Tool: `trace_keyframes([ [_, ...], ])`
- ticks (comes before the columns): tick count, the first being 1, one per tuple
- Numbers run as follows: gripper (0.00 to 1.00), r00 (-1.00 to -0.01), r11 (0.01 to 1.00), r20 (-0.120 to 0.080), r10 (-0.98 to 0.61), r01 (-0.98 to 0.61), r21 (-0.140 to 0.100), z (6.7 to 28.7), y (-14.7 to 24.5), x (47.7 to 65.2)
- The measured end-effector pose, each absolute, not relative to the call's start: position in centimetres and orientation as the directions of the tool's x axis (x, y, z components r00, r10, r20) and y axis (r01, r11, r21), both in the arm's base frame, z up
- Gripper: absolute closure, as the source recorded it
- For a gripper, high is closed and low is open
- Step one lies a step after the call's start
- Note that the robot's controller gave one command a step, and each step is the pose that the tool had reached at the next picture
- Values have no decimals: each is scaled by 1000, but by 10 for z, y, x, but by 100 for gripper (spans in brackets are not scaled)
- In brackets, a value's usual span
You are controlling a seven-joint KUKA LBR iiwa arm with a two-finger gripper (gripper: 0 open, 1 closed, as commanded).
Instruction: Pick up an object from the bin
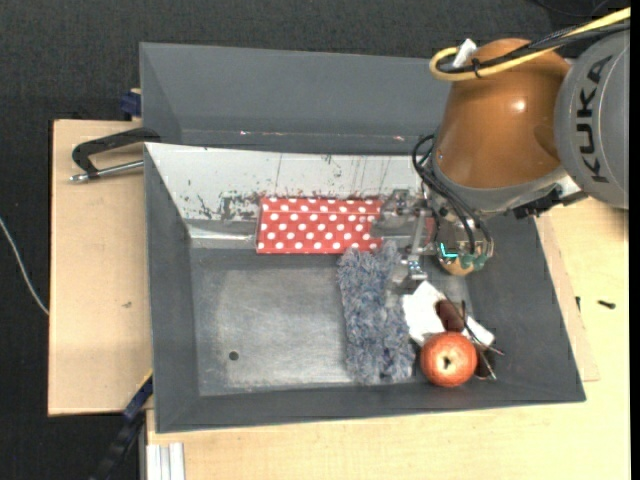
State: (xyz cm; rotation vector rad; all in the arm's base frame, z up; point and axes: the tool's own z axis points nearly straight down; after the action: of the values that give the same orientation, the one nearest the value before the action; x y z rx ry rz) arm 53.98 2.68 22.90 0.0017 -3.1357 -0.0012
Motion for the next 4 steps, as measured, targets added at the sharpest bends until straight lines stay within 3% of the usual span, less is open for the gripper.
trace_keyframes([
  [1,0,-1000,1000,-3,0,0,1,234,27,541],
  [2,0,-986,986,-4,-165,-165,0,189,32,545],
  [3,0,-892,892,-2,-452,-452,0,161,40,554],
  [4,0,-803,803,-7,-596,-596,-3,135,28,588],
])
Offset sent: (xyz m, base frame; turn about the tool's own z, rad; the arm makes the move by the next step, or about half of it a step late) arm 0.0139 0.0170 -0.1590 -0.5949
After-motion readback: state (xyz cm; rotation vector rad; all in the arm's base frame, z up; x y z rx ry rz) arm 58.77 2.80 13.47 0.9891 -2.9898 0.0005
